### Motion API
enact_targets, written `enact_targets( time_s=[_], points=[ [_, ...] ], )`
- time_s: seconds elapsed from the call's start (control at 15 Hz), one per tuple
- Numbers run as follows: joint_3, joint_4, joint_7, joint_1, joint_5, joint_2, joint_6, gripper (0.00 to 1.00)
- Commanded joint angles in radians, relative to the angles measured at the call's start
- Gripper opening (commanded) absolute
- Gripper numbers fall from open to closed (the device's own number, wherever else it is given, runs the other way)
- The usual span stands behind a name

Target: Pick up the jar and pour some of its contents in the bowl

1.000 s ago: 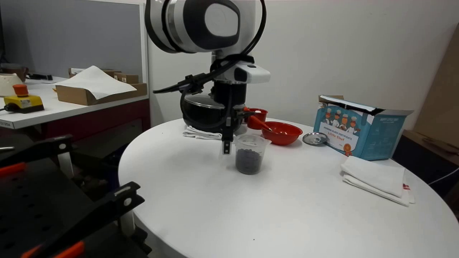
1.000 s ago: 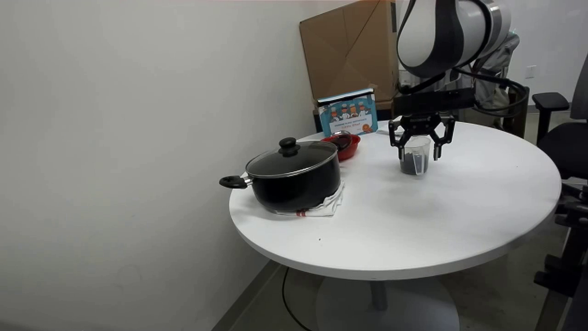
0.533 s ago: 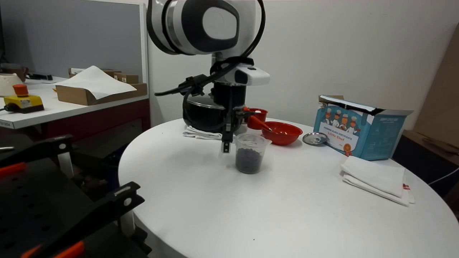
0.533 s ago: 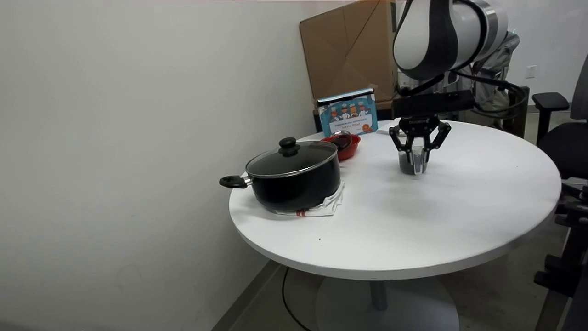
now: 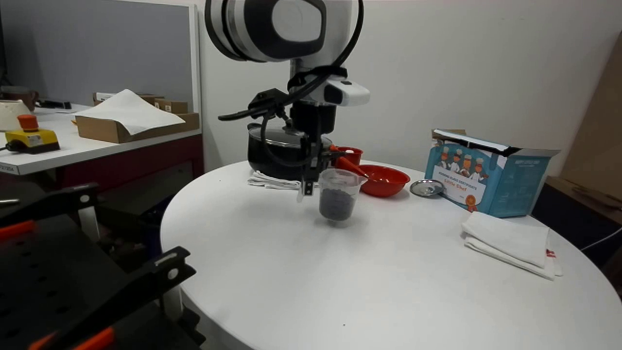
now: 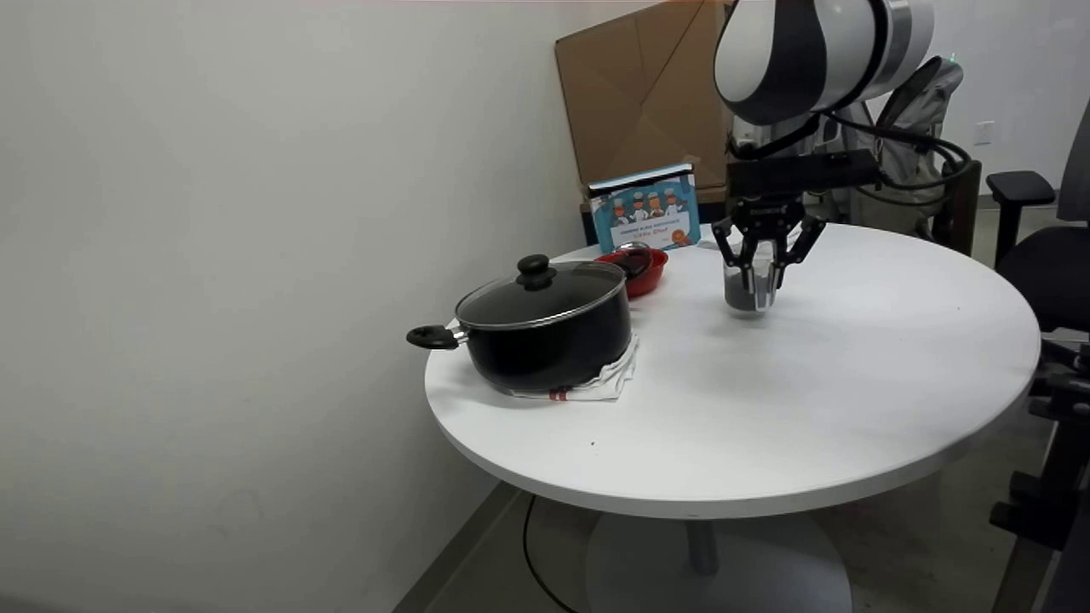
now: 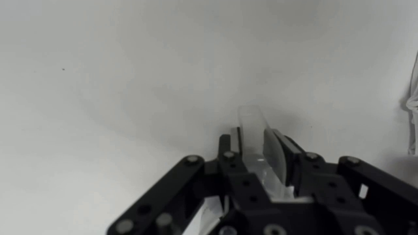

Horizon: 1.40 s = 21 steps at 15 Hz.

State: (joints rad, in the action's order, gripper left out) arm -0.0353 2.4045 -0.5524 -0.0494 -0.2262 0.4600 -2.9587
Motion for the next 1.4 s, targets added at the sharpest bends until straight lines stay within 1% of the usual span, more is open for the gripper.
enact_targets(
  time_s=[0.0, 0.13, 0.33, 0.47, 0.67, 0.8, 0.93, 1.07, 1.33],
  points=[
    [-0.018, -0.003, 0.119, 0.002, -0.002, -0.066, 0.106, 0.15],
    [-0.058, -0.023, 0.144, 0.031, 0.046, -0.091, 0.174, 0.15],
    [-0.109, -0.084, 0.123, 0.073, 0.127, -0.118, 0.267, 0.15],
    [-0.120, -0.153, 0.103, 0.093, 0.177, -0.126, 0.329, 0.15],
    [-0.106, -0.281, 0.080, 0.114, 0.213, -0.109, 0.426, 0.15],
    [-0.088, -0.396, 0.058, 0.126, 0.209, -0.074, 0.512, 0.15],
    [-0.069, -0.512, 0.047, 0.125, 0.181, -0.034, 0.603, 0.15],
    [-0.056, -0.637, 0.025, 0.116, 0.151, 0.019, 0.695, 0.14],
    [-0.053, -0.860, 0.005, 0.087, 0.107, 0.141, 0.839, 0.15]
  ],
)
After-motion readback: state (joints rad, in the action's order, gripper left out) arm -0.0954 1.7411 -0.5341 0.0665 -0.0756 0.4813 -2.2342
